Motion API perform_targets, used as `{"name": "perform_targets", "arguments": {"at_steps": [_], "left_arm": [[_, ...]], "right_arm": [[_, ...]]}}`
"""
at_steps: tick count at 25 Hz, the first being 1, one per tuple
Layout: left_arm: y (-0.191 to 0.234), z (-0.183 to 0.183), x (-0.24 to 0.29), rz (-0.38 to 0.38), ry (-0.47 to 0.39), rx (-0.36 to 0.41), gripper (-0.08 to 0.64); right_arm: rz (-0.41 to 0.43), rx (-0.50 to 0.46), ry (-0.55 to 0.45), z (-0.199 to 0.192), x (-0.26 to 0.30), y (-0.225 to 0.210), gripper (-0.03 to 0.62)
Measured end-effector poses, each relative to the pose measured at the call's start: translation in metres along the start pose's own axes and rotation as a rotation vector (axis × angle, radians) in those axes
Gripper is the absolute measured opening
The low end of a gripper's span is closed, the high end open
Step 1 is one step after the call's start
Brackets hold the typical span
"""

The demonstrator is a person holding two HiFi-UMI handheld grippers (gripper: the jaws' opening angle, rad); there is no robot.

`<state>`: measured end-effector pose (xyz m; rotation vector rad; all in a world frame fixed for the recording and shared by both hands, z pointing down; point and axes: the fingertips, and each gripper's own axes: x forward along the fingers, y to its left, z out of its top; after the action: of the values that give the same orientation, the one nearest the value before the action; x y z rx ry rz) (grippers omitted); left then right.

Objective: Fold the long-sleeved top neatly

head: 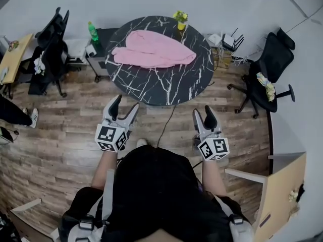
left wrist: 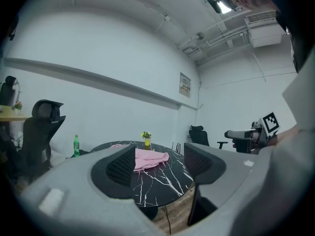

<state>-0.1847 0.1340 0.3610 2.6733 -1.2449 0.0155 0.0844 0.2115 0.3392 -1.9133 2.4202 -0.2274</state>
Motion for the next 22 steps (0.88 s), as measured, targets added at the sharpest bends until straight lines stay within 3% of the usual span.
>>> {"name": "perform_targets", "arguments": {"at_steps": [4,8,14,22], "left_arm": [[0.014,-0.005,0.016,-0.036,0.018,-0.008,0.318],[0.036,-0.013,0.029,-0.026,0.047,-0.033,0.318],[0.052,-0.01,0.058,-0.009,0.067,-0.026,0.317],[0.061,-0.002,0.121,0.031,0.089,-0.028,0.316]], "right_arm": [[0.028,0.007,0.031,-0.015,0.03,0.016,0.215],[0.05,-0.005,0.059,-0.022,0.054,0.023,0.215],[0.003,0.007,0.023,-0.014,0.084,-0.011,0.183],[0.076,-0.004,0.028,-0.003,0.154,-0.056,0.172]]}}
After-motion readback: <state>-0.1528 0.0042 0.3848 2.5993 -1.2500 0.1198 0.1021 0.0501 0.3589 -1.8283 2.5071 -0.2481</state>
